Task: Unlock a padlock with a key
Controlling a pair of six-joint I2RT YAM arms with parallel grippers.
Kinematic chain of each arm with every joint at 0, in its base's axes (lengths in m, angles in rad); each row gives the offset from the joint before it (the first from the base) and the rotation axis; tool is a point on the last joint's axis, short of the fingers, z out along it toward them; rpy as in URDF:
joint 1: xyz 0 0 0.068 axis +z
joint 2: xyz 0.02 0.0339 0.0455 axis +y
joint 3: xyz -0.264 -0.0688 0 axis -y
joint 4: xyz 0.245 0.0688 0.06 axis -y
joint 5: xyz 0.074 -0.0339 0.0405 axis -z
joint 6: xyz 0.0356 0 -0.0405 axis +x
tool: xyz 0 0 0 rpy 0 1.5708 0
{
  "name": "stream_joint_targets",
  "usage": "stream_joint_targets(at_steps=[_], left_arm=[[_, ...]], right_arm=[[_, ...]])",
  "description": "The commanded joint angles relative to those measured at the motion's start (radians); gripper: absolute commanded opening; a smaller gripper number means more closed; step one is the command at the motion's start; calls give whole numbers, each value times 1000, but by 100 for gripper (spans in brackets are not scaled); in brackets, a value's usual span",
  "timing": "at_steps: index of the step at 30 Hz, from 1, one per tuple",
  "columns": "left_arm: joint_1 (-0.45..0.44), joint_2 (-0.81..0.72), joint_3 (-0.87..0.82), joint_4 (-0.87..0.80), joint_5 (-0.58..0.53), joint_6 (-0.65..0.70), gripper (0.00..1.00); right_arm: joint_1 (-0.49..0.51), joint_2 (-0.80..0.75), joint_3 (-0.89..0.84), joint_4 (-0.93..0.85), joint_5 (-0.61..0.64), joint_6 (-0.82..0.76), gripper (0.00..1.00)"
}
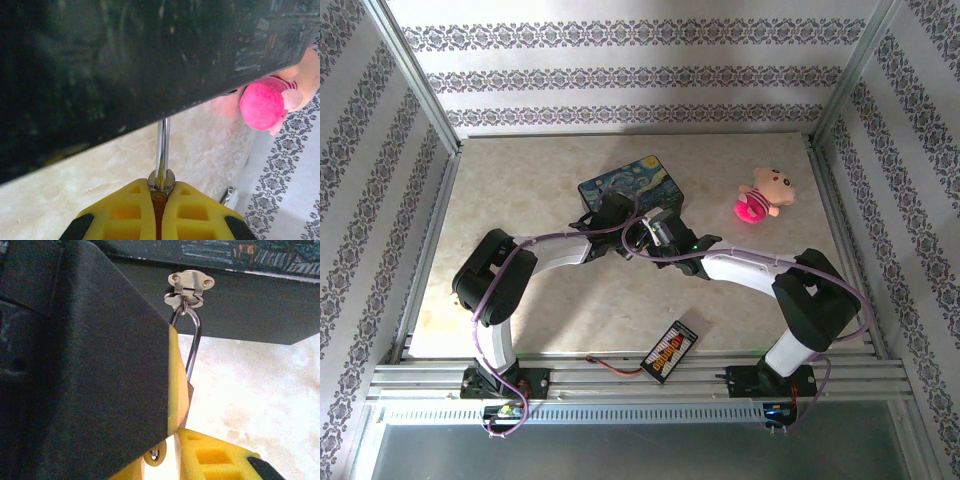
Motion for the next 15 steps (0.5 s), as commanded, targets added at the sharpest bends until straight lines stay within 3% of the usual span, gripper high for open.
stream_joint_targets(at_steps=[1,6,15], left_arm=[[-18,5,-6,-99,90,-27,0],[-18,7,-14,-90,97,-28,0],[-18,7,-32,-68,100,-37,0]], right_arm=[[4,39,8,81,42,6,16],[-3,40,9,102,13,45,4],[-98,25,-56,182,-190,208,0]])
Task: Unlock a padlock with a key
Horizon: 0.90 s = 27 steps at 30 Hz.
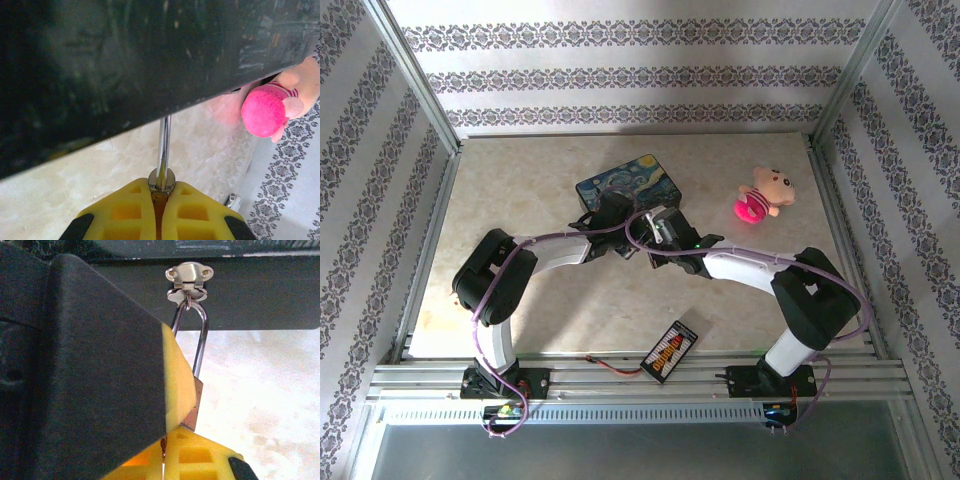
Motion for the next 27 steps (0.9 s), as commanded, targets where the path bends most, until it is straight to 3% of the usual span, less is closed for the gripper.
stream_joint_targets(at_steps=[1,9,18,27], left_arm=[[-22,6,-31,-66,123,-39,0],[-20,8,-32,-55,127,-43,0],[-21,8,-38,-49,131,-44,0],[-17,5,-55,-28,133,-56,1]], right_arm=[[-70,17,-42,125,-88,112,0],[-192,21,-108,253,-337,248,0],[-263,77,-103,350,-558,345,0],[-327,116,-157,543,-690,551,0]])
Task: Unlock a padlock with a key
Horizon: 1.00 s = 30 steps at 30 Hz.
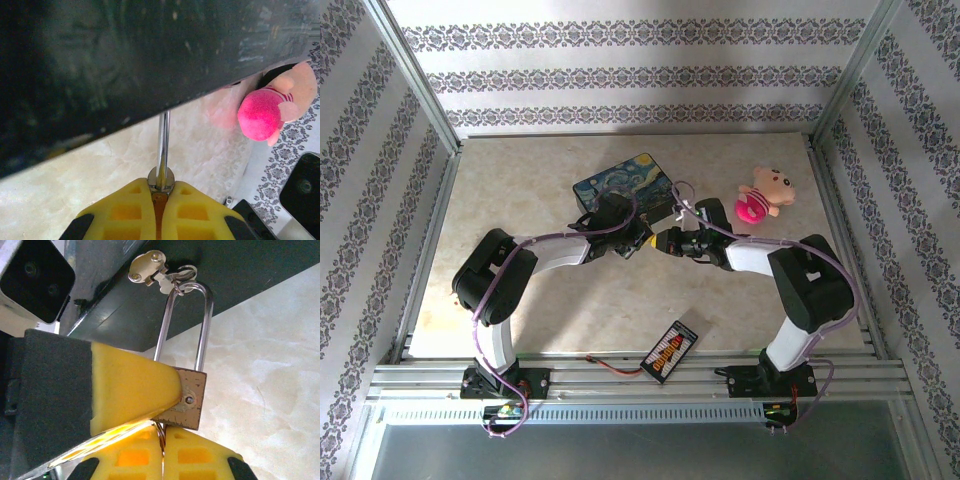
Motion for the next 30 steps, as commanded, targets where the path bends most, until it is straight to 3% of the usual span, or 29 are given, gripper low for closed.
stream_joint_targets(at_steps=[1,16,19,26,30], left_arm=[[-21,4,-38,-61,137,-49,1],[-19,18,-49,-24,156,-77,13],[-19,14,-53,-12,156,-82,27],[-18,10,-48,-7,149,-75,36],[-15,-4,-52,-14,137,-57,55]], right_arm=[[-49,39,-30,209,13,149,0],[-80,166,-90,579,-25,470,0],[-88,185,-111,650,-20,519,0],[-93,234,-128,755,-15,587,0],[-96,251,-137,794,-7,600,0]])
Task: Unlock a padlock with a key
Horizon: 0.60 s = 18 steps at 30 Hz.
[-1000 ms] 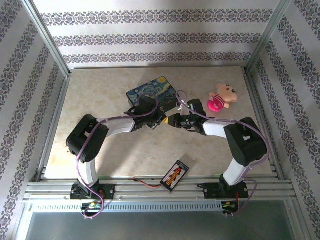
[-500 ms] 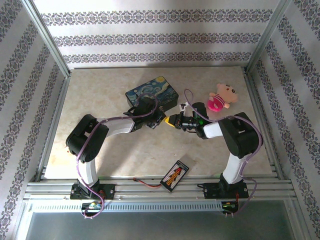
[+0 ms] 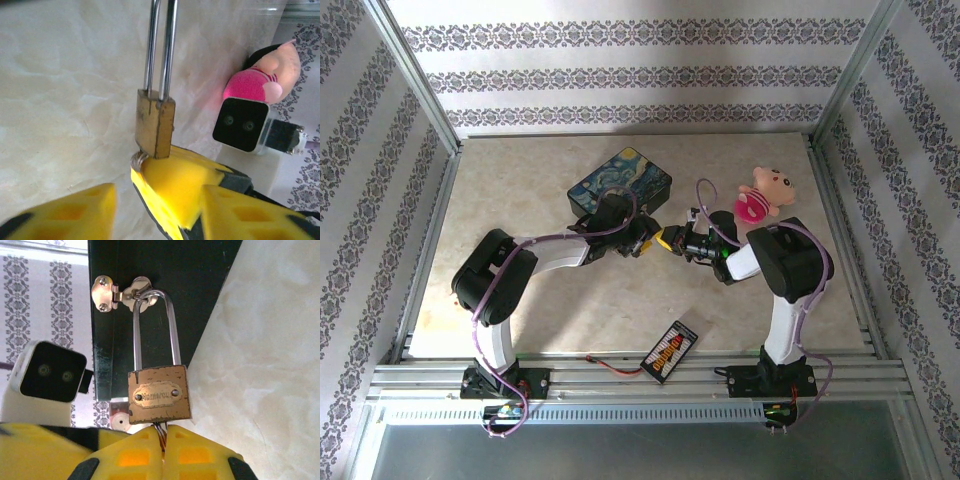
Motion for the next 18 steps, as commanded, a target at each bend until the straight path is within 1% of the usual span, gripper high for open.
stream_joint_targets(at_steps=[1,4,6,7,9,10,11,14,16,18], left_arm=[[-13,-7,-35,-78,50,-25,57],[-8,-32,-40,-106,25,-3,72],[-6,-48,-42,-126,6,14,84],[-6,-57,-39,-135,-2,24,88],[-5,-73,-36,-151,-16,41,92],[-5,-81,-35,-160,-24,51,98],[-5,-88,-33,-170,-31,61,99],[-5,-118,-23,-199,-60,100,99],[-5,-147,-4,-240,-97,157,99],[-8,-187,25,-315,-159,230,99]], right_arm=[[-23,19,-6,103,65,43,0],[-22,22,-1,96,57,28,0],[-20,20,0,88,55,16,0],[-19,22,0,85,55,11,0],[-17,25,2,88,55,9,0],[-16,27,3,90,55,9,0],[-16,26,4,93,54,9,0],[-9,22,12,97,48,3,0],[-3,14,17,73,51,-14,0],[2,5,18,50,61,-30,0]])
